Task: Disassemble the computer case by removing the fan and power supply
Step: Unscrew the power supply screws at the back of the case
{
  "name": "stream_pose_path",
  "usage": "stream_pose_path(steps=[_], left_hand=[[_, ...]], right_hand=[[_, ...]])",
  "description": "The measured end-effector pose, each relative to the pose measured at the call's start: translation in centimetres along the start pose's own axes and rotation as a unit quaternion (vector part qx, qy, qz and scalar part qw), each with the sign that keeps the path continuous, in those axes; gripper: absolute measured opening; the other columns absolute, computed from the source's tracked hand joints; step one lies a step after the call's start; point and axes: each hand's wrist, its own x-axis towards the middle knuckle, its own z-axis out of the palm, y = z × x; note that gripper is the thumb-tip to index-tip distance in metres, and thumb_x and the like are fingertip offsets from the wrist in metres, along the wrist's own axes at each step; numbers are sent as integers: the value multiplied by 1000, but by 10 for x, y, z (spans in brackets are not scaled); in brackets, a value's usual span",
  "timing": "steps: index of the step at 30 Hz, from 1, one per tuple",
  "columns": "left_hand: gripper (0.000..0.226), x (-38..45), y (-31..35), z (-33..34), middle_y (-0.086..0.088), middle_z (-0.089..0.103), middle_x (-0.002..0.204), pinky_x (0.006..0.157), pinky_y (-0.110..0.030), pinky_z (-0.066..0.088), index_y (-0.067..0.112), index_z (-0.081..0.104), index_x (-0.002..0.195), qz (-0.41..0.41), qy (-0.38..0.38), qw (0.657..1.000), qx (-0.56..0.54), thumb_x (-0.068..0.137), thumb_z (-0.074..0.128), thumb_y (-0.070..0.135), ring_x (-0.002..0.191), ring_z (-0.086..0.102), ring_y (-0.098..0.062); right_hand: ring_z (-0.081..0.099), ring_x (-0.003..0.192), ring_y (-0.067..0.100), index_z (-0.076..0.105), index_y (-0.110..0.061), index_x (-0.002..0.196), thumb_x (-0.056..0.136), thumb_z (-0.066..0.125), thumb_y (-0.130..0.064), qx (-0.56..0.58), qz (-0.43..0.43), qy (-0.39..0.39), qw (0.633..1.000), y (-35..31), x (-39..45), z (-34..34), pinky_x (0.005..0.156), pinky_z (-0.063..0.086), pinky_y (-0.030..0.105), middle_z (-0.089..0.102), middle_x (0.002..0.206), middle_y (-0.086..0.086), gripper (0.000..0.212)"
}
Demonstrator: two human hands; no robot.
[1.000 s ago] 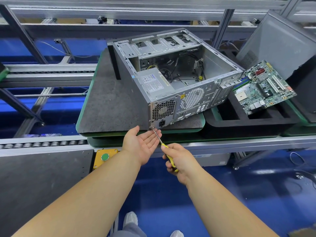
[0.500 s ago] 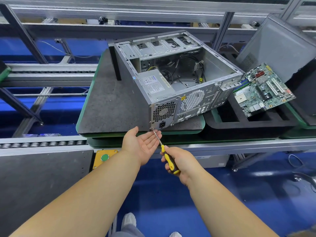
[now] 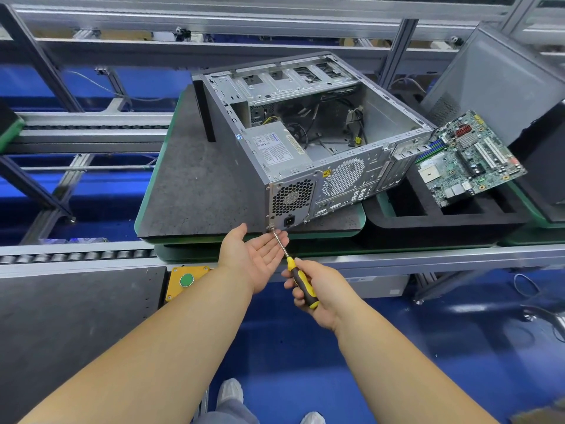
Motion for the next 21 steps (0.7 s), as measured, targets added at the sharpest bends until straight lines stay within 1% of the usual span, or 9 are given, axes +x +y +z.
stream_pose_path(steps=[6, 9, 12, 15, 17, 19, 21], left_hand=[[62, 1, -4, -5, -16, 73, 108, 81, -35, 54, 0, 65, 116, 14, 1, 999, 30, 101, 33, 50, 102, 69, -28], [61, 2, -6, -7, -16, 72, 110, 84, -35, 53, 2, 67, 114, 18, 2, 999, 44, 102, 31, 49, 105, 68, -27], [62, 2, -6, -7, -17, 72, 108, 86, -36, 52, 2, 67, 114, 16, 0, 999, 40, 101, 30, 50, 106, 67, -28], [63, 3, -5, -6, -17, 72, 108, 85, -36, 52, 0, 66, 115, 11, -1, 999, 32, 101, 31, 50, 106, 67, -29], [64, 3, -4, -5, -17, 72, 108, 84, -36, 53, -1, 66, 115, 8, 0, 1000, 29, 101, 31, 50, 105, 67, -29], [64, 3, -4, -4, -18, 72, 108, 83, -36, 53, -2, 65, 115, 4, -1, 1000, 25, 101, 32, 51, 105, 67, -29], [64, 3, -3, -3, -19, 72, 108, 84, -36, 53, -4, 64, 116, 0, -2, 1000, 18, 101, 33, 51, 105, 67, -30]], right_hand=[[50, 56, 11, 71, -8, 96, 100, 55, -36, -55, -3, 19, 998, -5, -2, 2, 52, 44, 23, 65, 79, 4, 32], [49, 60, 12, 69, -12, 98, 101, 50, -38, -107, -4, 25, 994, -7, -4, 3, 54, 42, 25, 62, 83, 4, 33], [49, 62, 13, 68, -14, 98, 101, 48, -40, -123, -8, 29, 992, -6, -4, 3, 55, 42, 26, 61, 84, 4, 32], [47, 57, 12, 68, -16, 99, 100, 51, -41, -119, -7, 31, 992, -5, -3, 3, 51, 41, 24, 61, 82, 3, 31], [44, 52, 11, 69, -14, 98, 99, 54, -41, -89, -8, 24, 996, -4, -3, 2, 48, 38, 22, 61, 79, 3, 32], [43, 49, 10, 71, -9, 94, 98, 54, -43, -46, -5, 7, 999, -3, -2, 0, 45, 35, 21, 62, 74, 4, 38], [45, 47, 10, 73, -6, 91, 101, 49, -43, -23, 5, -12, 1000, -2, -1, -1, 44, 35, 21, 64, 69, 5, 45]])
